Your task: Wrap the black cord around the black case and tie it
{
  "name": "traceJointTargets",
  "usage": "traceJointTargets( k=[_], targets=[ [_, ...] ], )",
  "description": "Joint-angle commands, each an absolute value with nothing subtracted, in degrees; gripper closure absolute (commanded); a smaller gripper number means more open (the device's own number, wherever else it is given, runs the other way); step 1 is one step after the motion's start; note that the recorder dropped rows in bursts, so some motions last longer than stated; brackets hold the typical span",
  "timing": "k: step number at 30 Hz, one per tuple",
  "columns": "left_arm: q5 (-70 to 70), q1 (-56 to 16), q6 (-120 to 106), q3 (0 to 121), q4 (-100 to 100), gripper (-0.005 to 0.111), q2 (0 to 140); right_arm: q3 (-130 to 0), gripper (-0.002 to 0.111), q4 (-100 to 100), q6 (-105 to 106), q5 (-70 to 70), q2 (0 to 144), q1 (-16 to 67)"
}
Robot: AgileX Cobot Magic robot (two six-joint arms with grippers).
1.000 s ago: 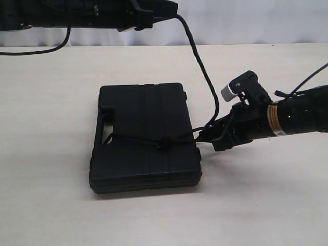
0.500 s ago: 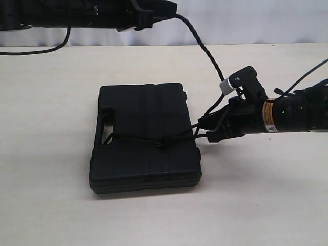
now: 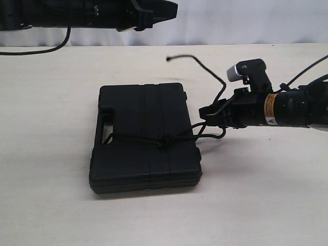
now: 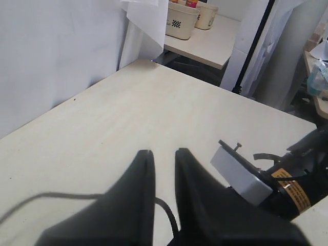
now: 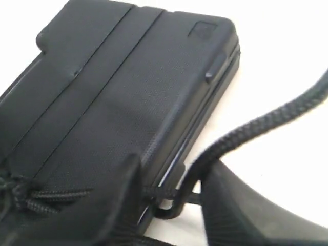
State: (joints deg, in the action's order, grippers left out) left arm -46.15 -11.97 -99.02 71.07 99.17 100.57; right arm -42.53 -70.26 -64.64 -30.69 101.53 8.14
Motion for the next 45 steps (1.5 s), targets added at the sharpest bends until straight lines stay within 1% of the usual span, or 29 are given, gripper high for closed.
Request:
traceJointTargets(
  k=[1, 5, 8, 11, 13, 14, 18, 20, 21, 22, 25, 28, 29, 31, 39, 43, 45],
  targets=[
    [-45.94, -12.09, -98.68, 71.62, 99.95, 0.092, 100.59, -42.64, 0.104, -69.98, -63.59, -29.59, 101.11, 8.16],
    [-45.94, -11.69, -98.15, 71.62, 99.95, 0.092, 100.59, -42.64, 0.104, -69.84, -64.30, -29.44, 101.11, 8.16],
    [-44.58, -10.04, -90.87, 71.62, 96.24, 0.092, 100.07, -42.64, 0.104, -69.63, -66.62, -26.75, 101.11, 7.91],
    [-43.73, -7.01, -76.05, 71.62, 82.00, 0.092, 99.58, -42.64, 0.104, -70.25, -68.65, -25.98, 101.11, 6.66],
    [-43.73, -5.24, -65.78, 71.62, 68.68, 0.092, 99.58, -42.64, 0.104, -70.25, -70.09, -26.51, 101.11, 5.91],
    [-43.73, -4.57, -58.85, 71.62, 58.70, 0.092, 99.58, -42.64, 0.104, -70.25, -70.50, -26.70, 101.11, 5.60],
    [-44.38, -4.07, -35.89, 71.62, 30.34, 0.092, 99.69, -42.64, 0.104, -70.25, -70.74, -27.01, 101.11, 5.34],
    [-46.76, -4.07, -27.29, 71.51, 22.36, 0.090, 100.47, -42.64, 0.104, -70.25, -70.74, -27.01, 101.11, 5.34],
    [-48.16, -4.07, -25.16, 71.51, 20.83, 0.088, 101.22, -42.64, 0.104, -70.25, -70.74, -27.01, 101.11, 5.34],
    [-49.96, -4.07, -22.96, 71.51, 20.25, 0.085, 101.96, -42.64, 0.104, -70.25, -70.74, -27.01, 101.11, 5.34],
    [-54.32, -4.07, -20.69, 71.42, 22.77, 0.069, 105.67, -42.64, 0.104, -70.25, -70.74, -27.46, 101.11, 5.33],
    [-55.36, -4.07, -20.55, 71.42, 26.73, 0.052, 109.29, -42.64, 0.104, -70.25, -70.74, -29.09, 101.11, 5.33],
    [-54.66, -4.07, -20.55, 71.42, 27.56, 0.048, 110.45, -42.64, 0.104, -70.25, -70.74, -29.70, 101.11, 5.33],
    [-53.15, -4.07, -20.55, 71.42, 28.61, 0.043, 112.43, -42.64, 0.104, -70.25, -71.02, -30.41, 101.11, 5.44],
    [-42.65, -4.07, -20.55, 71.42, 29.97, 0.044, 116.21, -42.64, 0.104, -70.47, -71.37, -30.46, 101.11, 5.44],
    [-40.56, -4.07, -21.62, 71.42, 35.41, 0.044, 118.56, -42.64, 0.104, -70.48, -71.53, -30.46, 101.11, 5.44],
    [-40.27, -4.07, -25.64, 71.42, 41.34, 0.044, 119.80, -42.64, 0.104, -70.48, -71.82, -30.46, 101.11, 5.44]
  ],
)
